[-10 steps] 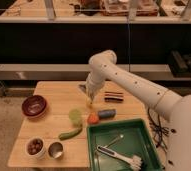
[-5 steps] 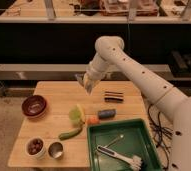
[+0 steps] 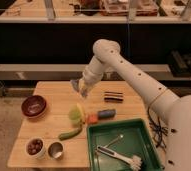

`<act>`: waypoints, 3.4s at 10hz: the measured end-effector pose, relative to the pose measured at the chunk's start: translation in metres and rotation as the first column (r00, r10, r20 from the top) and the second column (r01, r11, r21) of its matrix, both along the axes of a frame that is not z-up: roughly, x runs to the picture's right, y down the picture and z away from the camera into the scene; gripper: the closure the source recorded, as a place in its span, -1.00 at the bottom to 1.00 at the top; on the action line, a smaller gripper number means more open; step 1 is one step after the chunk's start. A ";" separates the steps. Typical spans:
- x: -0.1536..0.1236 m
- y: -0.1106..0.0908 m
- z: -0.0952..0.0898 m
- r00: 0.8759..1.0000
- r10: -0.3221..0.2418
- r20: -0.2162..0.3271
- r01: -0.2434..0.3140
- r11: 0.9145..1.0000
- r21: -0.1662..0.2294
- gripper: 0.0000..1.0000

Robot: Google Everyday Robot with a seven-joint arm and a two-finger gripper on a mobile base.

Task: Place towel in plastic cup

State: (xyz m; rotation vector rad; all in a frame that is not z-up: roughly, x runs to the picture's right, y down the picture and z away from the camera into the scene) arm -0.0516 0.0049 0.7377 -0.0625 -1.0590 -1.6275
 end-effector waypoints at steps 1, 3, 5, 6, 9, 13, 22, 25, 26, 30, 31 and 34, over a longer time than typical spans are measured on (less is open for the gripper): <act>-0.001 0.001 0.000 1.000 -0.002 0.001 0.002 1.000 0.001 1.00; -0.007 0.007 0.000 1.000 -0.022 0.002 0.022 1.000 0.001 1.00; -0.032 0.030 0.005 0.998 -0.061 0.001 0.061 0.998 0.001 1.00; -0.043 0.039 0.007 0.997 -0.072 0.000 0.072 0.997 0.003 1.00; -0.051 0.061 0.012 0.994 -0.109 -0.004 0.109 0.994 0.009 1.00; -0.041 0.094 0.017 0.990 -0.140 -0.004 0.140 0.990 0.000 1.00; -0.043 0.129 0.040 0.979 -0.199 -0.045 0.197 0.979 -0.046 0.82; -0.044 0.127 0.044 0.978 -0.198 -0.070 0.195 0.980 -0.042 0.23; -0.044 0.126 0.046 0.978 -0.197 -0.075 0.195 0.980 -0.039 0.07; -0.050 0.119 0.051 0.978 -0.191 -0.088 0.190 0.982 -0.019 -0.59; -0.051 0.116 0.052 0.978 -0.189 -0.093 0.189 0.982 -0.012 -0.60; -0.048 0.111 0.052 0.978 -0.184 -0.103 0.185 0.983 0.001 -0.60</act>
